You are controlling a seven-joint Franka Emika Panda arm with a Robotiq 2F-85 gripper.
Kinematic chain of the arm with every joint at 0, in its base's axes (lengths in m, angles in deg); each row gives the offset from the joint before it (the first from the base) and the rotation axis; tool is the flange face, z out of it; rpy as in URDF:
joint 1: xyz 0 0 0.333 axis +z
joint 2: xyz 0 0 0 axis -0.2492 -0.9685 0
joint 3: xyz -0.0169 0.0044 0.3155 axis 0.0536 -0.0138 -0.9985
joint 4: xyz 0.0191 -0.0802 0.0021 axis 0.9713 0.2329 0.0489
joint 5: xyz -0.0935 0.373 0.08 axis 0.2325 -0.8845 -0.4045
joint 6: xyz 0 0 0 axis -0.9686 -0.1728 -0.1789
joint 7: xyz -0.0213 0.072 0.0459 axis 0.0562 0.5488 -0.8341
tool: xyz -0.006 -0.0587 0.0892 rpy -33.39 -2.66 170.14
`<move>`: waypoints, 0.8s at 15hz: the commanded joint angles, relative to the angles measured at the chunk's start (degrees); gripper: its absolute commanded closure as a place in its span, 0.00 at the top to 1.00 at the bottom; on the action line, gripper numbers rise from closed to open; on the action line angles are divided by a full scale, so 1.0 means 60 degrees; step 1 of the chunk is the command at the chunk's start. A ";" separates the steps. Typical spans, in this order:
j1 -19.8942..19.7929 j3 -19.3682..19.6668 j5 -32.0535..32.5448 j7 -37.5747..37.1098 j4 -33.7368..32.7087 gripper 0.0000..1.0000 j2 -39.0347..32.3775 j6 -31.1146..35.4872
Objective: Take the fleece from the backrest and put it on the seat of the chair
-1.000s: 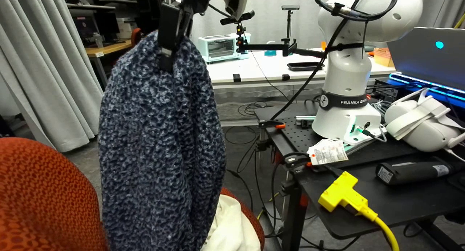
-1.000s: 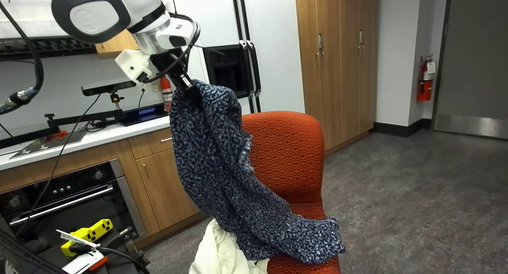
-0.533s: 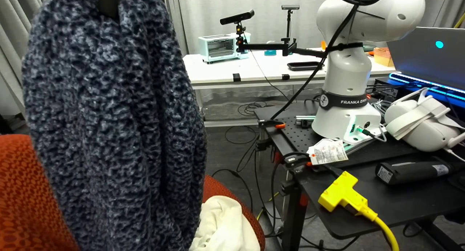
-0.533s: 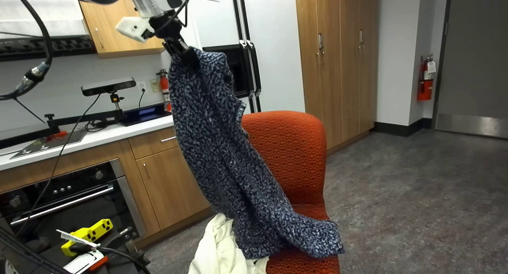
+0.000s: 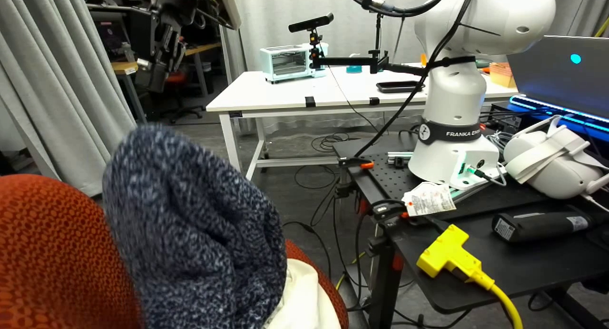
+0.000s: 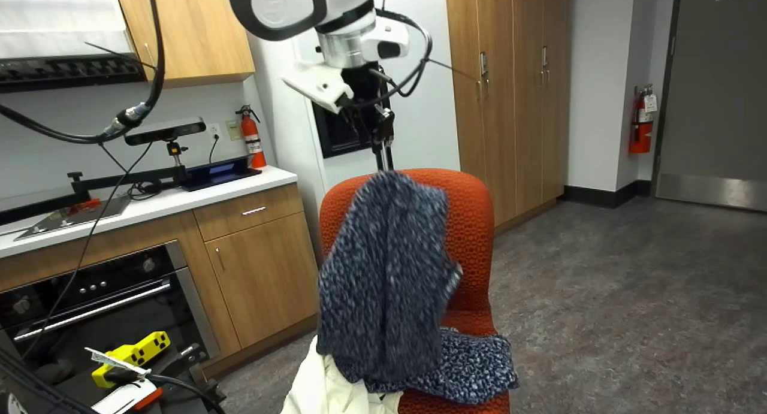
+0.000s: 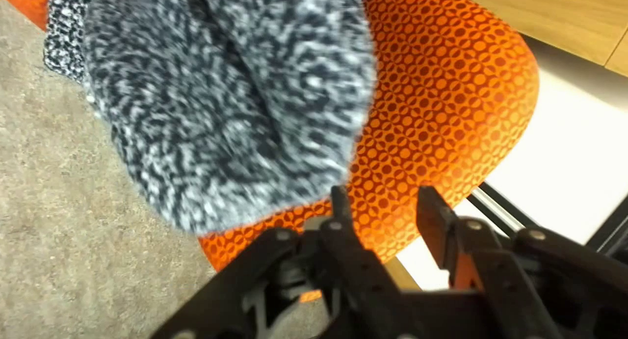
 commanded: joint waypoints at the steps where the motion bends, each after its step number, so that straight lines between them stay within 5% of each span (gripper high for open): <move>1: -0.0597 -0.0311 -0.0936 0.1500 -0.1155 0.72 -0.1183 -0.1222; 5: -0.0842 -0.0972 -0.0850 0.2094 -0.1018 0.99 -0.1541 -0.1861; 12: -0.0537 -0.1898 0.0853 0.1536 0.0378 1.00 -0.0717 -0.0555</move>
